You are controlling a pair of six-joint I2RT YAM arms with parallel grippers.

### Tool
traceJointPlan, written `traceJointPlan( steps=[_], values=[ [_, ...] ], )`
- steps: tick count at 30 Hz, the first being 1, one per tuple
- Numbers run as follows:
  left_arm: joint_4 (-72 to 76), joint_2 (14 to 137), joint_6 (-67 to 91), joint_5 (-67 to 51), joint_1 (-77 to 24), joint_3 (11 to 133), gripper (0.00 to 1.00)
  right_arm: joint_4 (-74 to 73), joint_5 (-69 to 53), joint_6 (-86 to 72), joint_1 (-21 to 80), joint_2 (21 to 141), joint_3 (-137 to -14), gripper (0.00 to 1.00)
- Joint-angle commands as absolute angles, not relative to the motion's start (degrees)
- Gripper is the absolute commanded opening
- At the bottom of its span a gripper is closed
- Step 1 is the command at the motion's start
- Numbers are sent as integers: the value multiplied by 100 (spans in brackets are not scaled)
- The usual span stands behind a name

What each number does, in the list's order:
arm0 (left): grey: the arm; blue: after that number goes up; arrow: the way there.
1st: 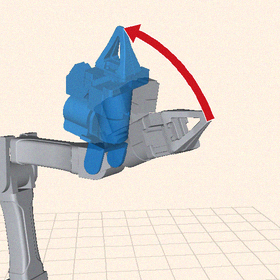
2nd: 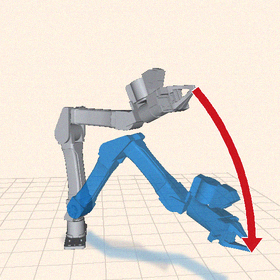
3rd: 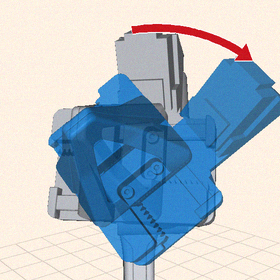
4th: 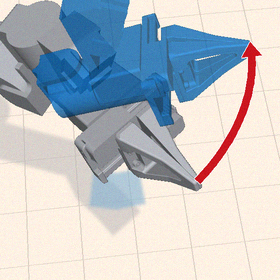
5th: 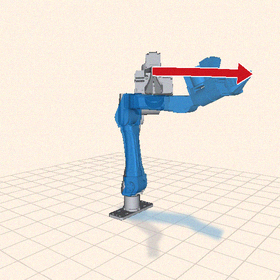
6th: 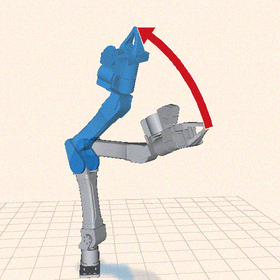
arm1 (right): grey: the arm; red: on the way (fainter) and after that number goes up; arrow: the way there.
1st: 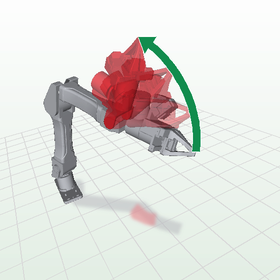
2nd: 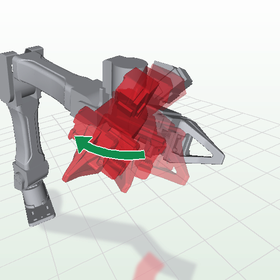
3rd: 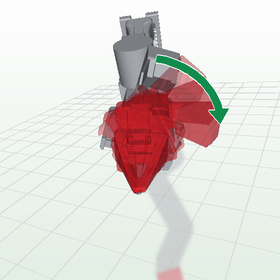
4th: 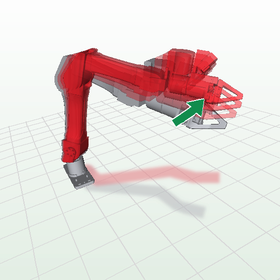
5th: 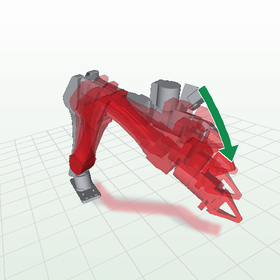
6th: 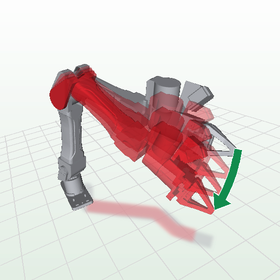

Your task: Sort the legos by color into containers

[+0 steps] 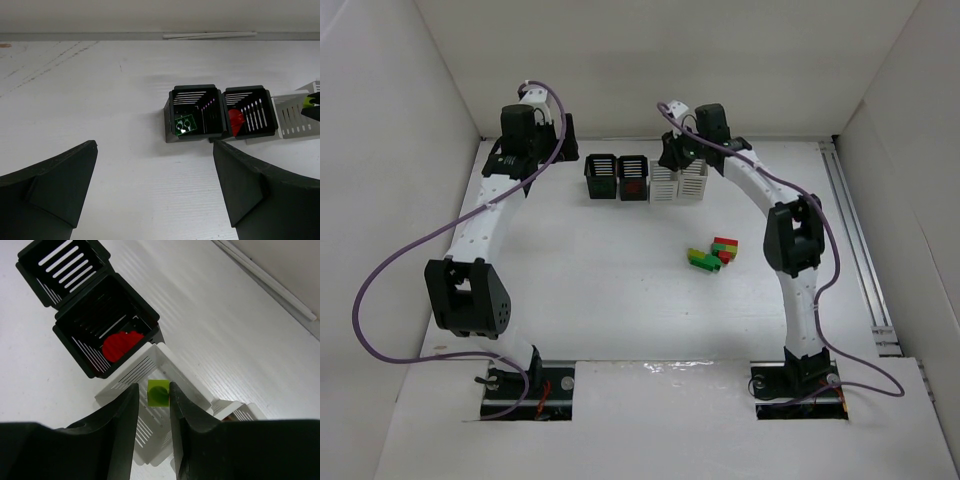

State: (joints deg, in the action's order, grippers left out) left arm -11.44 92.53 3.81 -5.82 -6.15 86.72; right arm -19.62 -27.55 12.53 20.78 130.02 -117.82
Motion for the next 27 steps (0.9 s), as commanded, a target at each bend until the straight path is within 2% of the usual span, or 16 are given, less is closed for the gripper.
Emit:
traceJointPlan(
  steps=[1,14,21,23,27],
  values=[
    [-1063,9132,325,-615,-598,8824,100,-1872,-2742,1362,2136,12727,-11707,36],
    [-959,9185,325,-922,-598,8771,100,-1784,-3102,1362,2136,12174,-11136,39],
    [-467,8685,193,-1608,-598,8122,100,-1371,-3725,1501,1891,11086,-10407,36],
    [-388,8570,18,-1723,-659,7964,100,-2106,-4233,1914,1628,10821,-10301,36],
    [-316,8437,-62,-1723,-852,7621,100,-4469,-4421,3933,1310,10512,-10178,47]
  ],
)
